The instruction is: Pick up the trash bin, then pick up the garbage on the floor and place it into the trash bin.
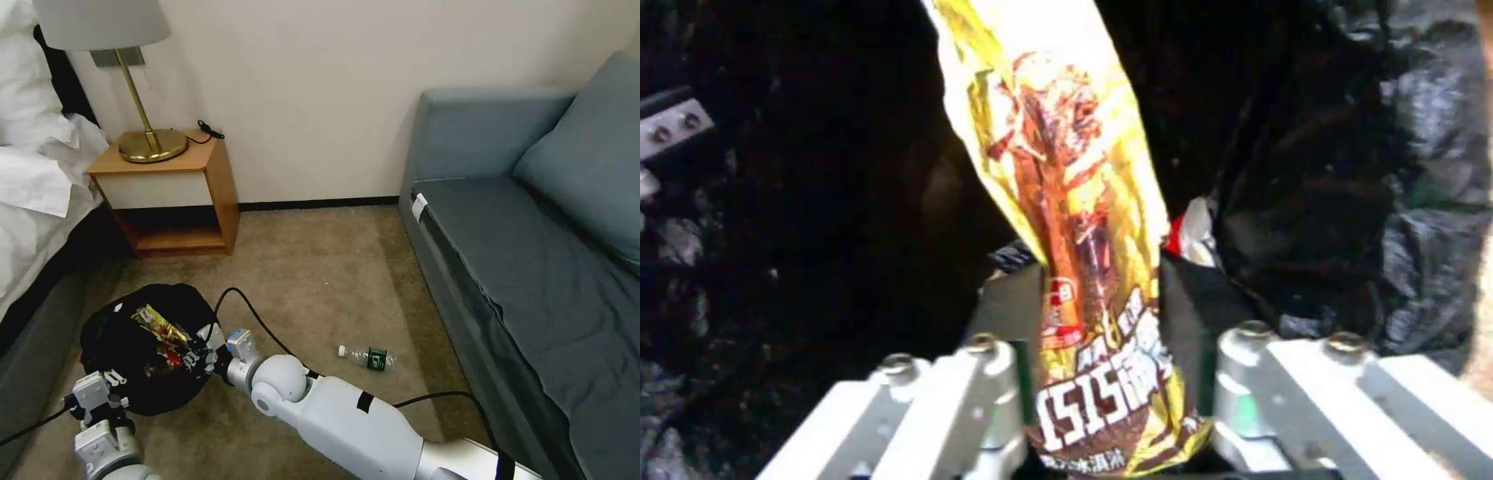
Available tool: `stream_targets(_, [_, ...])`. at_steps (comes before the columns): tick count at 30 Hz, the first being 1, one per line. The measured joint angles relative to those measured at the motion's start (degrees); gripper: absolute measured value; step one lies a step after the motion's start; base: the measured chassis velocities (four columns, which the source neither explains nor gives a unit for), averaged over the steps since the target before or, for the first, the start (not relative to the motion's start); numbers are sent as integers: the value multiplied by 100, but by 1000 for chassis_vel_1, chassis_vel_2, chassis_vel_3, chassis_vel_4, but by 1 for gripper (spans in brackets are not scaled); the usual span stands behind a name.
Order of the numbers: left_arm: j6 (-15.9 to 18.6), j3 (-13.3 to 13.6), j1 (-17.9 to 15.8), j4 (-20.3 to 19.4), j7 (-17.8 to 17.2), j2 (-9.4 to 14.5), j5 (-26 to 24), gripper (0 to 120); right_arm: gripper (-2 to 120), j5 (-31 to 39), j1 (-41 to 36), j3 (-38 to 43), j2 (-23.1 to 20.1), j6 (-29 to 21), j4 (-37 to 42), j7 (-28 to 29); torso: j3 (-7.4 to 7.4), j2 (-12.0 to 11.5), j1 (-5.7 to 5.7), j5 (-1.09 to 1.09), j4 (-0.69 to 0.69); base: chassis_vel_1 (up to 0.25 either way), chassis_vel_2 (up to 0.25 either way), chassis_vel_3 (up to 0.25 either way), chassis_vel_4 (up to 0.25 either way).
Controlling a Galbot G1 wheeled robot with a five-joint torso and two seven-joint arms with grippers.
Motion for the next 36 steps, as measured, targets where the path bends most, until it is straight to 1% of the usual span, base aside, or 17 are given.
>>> stream_targets(2, [-4, -2, 2, 3, 0, 1, 0, 3, 38, -14, -4, 2, -6, 5, 2, 2, 0, 0, 0, 0, 0, 0, 0, 0, 0])
stream_targets(4, [-22, -11, 12, 15, 0, 5, 0, 3, 50, -45, -26, 38, -26, 16, 26, 4, 0, 0, 0, 0, 0, 0, 0, 0, 0])
stream_targets(5, [-31, -13, 17, 19, 0, 8, 0, 3, 52, -55, -31, 56, -34, 17, 42, 5, 0, 0, 0, 0, 0, 0, 0, 0, 0])
stream_targets(6, [-45, -18, 25, 26, -2, 13, 2, 3, 60, -98, -35, 84, -53, 24, 64, 6, 0, 0, 0, 0, 0, 0, 0, 0, 0])
stream_targets(7, [-52, -20, 30, 29, -3, 15, 3, 3, 64, -127, -35, 88, -69, 32, 68, 6, 0, 0, 0, 0, 0, 0, 0, 0, 0])
stream_targets(8, [-52, -20, 30, 29, -3, 15, 3, 3, 64, -127, -35, 88, -69, 32, 68, 6, 0, 0, 0, 0, 0, 0, 0, 0, 0])
stream_targets(10, [-56, -21, 37, 31, -6, 17, 6, 3, 71, -160, -34, 88, -99, 36, 79, 6, 0, 0, 0, 0, 0, 0, 0, 0, 0])
stream_targets(11, [-56, -21, 37, 31, -6, 17, 6, 3, 71, -160, -34, 88, -99, 36, 79, 6, 0, 0, 0, 0, 0, 0, 0, 0, 0])
stream_targets(12, [-57, -22, 39, 31, -9, 17, 8, 3, 80, -196, -37, 88, -125, 43, 89, 6, 0, 0, 0, 0, 0, 0, 0, 0, 0])
stream_targets(13, [-57, -22, 39, 31, -9, 17, 8, 3, 80, -196, -37, 88, -125, 43, 89, 6, 0, 0, 0, 0, 0, 0, 0, 0, 0])
stream_targets(17, [-58, -23, 40, 35, -18, 16, 11, 3, 98, -321, -96, 48, -155, 77, 90, -21, 0, 0, 0, 0, 0, 0, 0, 0, 0])
stream_targets(21, [-58, -26, 41, 60, -22, 14, 12, 3, 100, -367, -119, -12, -165, 88, 119, -39, 0, 0, 0, 0, 0, 0, 0, 0, 0])
stream_targets(27, [-77, -55, 36, 118, -27, 23, 12, 3, 100, -332, -120, 25, -160, 102, 272, -12, 0, 0, 0, 0, 0, 0, 0, 0, 0])
stream_targets(31, [-98, -70, 37, 136, -31, 40, 12, 3, 100, -261, -102, 123, -161, 103, 363, 20, 0, 0, 0, 0, 0, 0, 0, 0, 0])
stream_targets(36, [-124, -69, 49, 148, -32, 48, 10, 3, 100, -172, -106, 456, -166, 104, 444, 126, 0, 0, 1, 0, 0, 0, 0, 0, 0])
